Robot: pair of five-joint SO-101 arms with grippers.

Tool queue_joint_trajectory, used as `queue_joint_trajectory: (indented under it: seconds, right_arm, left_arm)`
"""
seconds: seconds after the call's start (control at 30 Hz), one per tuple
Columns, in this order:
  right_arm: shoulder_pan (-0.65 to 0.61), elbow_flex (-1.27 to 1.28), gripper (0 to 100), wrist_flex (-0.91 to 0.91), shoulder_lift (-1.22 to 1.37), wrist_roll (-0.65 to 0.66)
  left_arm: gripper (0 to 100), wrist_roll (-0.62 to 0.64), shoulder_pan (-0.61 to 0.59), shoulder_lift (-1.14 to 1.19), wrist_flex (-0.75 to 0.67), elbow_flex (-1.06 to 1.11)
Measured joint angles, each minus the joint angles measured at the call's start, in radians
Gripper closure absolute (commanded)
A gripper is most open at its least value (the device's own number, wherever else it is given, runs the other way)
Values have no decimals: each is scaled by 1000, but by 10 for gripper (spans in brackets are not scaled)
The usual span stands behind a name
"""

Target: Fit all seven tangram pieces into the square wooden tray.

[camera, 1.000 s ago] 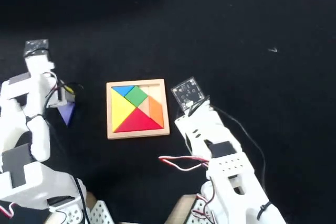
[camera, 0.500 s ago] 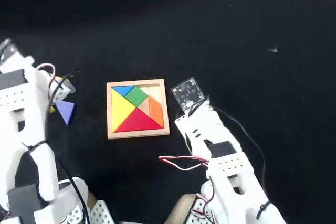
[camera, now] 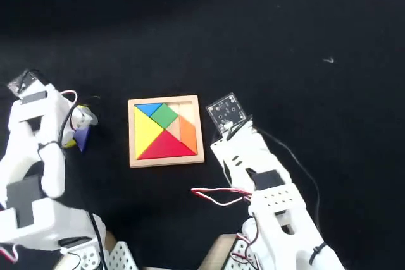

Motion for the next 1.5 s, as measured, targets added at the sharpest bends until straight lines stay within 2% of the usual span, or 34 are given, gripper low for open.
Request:
queue_joint_trajectory:
  seconds: [0.23, 0.33, 0.57, 0.73, 0.9, 1.1, 1.37, 1.5]
  right_arm:
    - [0, 0, 984, 0, 0, 0]
    - [0, 0, 984, 0, 0, 0]
    - [0, 0, 984, 0, 0, 0]
    - [0, 0, 984, 0, 0, 0]
    - [0, 0, 984, 0, 0, 0]
    - [0, 0, 984, 0, 0, 0]
    - [0, 0, 984, 0, 0, 0]
    - [0, 0, 984, 0, 0, 0]
  left_arm:
    - [660, -20, -26, 77, 28, -71]
    - [671, -20, -26, 77, 37, -100]
    - [672, -109, -26, 84, 8, -112]
    - [672, -126, -48, 163, -14, -121]
    - [673, -176, -48, 244, 35, -212]
    - [777, -178, -52, 316, 86, -298]
    - [782, -181, -52, 321, 92, -308]
    - [784, -178, -51, 324, 155, -347]
